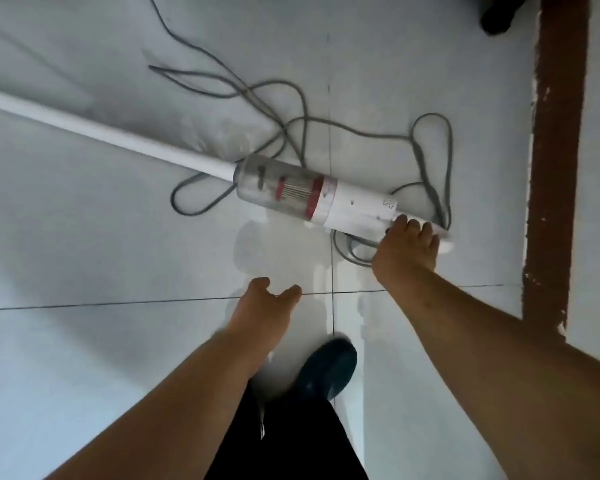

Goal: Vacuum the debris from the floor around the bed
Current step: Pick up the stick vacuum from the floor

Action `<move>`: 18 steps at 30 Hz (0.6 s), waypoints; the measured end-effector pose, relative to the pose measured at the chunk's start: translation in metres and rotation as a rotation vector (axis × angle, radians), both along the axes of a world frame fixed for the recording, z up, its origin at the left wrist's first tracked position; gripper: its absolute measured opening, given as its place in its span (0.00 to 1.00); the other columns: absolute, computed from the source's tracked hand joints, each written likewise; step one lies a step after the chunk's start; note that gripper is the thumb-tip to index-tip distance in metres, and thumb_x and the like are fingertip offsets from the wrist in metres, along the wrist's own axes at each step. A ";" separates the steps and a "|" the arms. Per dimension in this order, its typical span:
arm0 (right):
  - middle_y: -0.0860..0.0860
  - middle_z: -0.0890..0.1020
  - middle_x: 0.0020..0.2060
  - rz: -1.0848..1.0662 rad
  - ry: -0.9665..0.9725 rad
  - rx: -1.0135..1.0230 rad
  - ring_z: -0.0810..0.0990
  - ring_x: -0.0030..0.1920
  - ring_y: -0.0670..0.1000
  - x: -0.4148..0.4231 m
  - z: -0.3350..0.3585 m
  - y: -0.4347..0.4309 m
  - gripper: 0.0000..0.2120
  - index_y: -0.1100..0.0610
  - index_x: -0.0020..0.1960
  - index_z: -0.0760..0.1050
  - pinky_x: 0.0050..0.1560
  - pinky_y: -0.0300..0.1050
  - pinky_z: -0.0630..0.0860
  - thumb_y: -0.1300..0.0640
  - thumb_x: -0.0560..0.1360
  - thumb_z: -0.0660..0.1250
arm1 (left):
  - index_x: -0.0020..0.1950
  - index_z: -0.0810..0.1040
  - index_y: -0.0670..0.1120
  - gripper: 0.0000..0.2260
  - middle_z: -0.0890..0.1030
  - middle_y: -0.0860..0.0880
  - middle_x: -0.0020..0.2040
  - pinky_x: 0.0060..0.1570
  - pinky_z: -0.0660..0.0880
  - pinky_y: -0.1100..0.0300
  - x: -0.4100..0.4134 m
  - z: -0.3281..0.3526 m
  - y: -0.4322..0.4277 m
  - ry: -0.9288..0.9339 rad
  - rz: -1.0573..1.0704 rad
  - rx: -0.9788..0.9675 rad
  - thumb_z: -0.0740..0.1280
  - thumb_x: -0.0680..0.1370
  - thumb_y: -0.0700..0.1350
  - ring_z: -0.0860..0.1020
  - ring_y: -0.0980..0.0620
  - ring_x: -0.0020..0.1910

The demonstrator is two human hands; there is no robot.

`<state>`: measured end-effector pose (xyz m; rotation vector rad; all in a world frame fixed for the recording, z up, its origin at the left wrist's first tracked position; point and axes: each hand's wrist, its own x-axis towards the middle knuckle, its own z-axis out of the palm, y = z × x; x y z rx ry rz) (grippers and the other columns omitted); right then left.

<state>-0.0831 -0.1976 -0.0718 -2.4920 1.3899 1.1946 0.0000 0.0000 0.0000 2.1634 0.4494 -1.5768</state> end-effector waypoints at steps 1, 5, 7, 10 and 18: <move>0.59 0.67 0.68 0.024 -0.021 -0.041 0.61 0.71 0.61 0.001 -0.007 -0.003 0.25 0.61 0.72 0.60 0.72 0.56 0.55 0.56 0.77 0.59 | 0.79 0.61 0.50 0.30 0.74 0.56 0.44 0.32 0.63 0.65 0.001 -0.005 0.000 0.015 -0.002 -0.014 0.65 0.80 0.56 0.72 0.60 0.38; 0.60 0.76 0.58 0.078 -0.096 -0.048 0.73 0.59 0.61 -0.004 -0.018 -0.013 0.14 0.61 0.61 0.69 0.62 0.53 0.66 0.55 0.79 0.59 | 0.79 0.62 0.49 0.29 0.76 0.50 0.56 0.45 0.67 0.60 0.004 -0.019 0.004 0.058 0.016 -0.017 0.65 0.80 0.56 0.74 0.56 0.45; 0.59 0.78 0.54 0.099 -0.140 0.013 0.75 0.56 0.60 -0.007 -0.009 -0.005 0.13 0.61 0.58 0.70 0.56 0.51 0.69 0.55 0.78 0.61 | 0.78 0.62 0.49 0.29 0.77 0.49 0.55 0.44 0.68 0.59 0.006 -0.013 0.006 0.056 0.049 -0.022 0.65 0.80 0.57 0.74 0.57 0.43; 0.56 0.80 0.48 0.216 -0.207 0.057 0.77 0.50 0.58 -0.018 0.024 0.009 0.12 0.59 0.54 0.71 0.49 0.49 0.71 0.52 0.77 0.60 | 0.78 0.63 0.48 0.32 0.78 0.47 0.58 0.58 0.74 0.53 0.009 0.010 0.012 0.055 0.099 0.005 0.66 0.78 0.60 0.78 0.48 0.54; 0.50 0.82 0.43 0.313 -0.226 0.314 0.80 0.43 0.54 0.006 0.164 0.052 0.14 0.51 0.56 0.70 0.36 0.42 0.65 0.43 0.76 0.58 | 0.54 0.76 0.42 0.27 0.79 0.44 0.50 0.61 0.75 0.51 0.025 0.107 0.036 0.105 0.476 0.013 0.70 0.73 0.66 0.78 0.46 0.50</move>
